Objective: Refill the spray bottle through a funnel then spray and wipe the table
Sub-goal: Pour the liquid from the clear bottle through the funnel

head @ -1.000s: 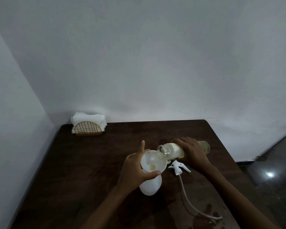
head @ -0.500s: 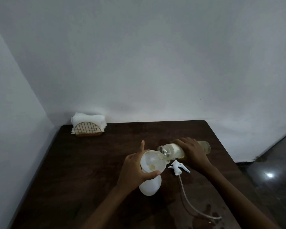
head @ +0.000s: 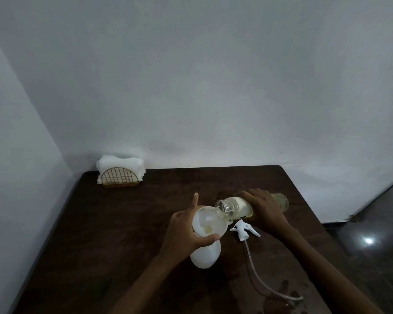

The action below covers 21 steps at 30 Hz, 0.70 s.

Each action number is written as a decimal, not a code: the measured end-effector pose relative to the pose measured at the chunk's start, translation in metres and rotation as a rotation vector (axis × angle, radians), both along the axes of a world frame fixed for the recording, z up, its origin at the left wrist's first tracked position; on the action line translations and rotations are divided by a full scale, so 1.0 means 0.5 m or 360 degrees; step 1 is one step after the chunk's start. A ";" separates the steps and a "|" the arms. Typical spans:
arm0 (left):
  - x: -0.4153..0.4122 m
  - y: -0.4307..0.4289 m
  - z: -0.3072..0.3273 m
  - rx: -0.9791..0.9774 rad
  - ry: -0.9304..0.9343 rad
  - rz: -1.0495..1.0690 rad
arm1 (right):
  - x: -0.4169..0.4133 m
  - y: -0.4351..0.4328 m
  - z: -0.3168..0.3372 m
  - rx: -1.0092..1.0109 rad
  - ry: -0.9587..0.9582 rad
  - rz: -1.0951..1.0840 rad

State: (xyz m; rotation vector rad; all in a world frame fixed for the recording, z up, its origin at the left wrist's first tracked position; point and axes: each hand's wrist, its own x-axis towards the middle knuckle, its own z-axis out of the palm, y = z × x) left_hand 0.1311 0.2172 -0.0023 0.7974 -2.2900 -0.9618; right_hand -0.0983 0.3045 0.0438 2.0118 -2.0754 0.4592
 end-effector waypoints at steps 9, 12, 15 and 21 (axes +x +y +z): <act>-0.001 -0.001 -0.004 0.0020 -0.0007 0.0005 | -0.001 0.000 -0.001 -0.0023 0.0031 0.0006; -0.001 -0.001 -0.007 0.0028 -0.0008 0.0017 | 0.000 -0.001 0.000 -0.0027 0.0049 -0.0002; -0.001 -0.002 -0.011 0.0051 -0.0021 0.0030 | -0.002 -0.002 0.000 -0.0022 0.0050 -0.0001; -0.002 -0.001 -0.011 0.0046 -0.0028 0.0037 | -0.007 -0.004 -0.002 0.0008 0.0052 -0.0006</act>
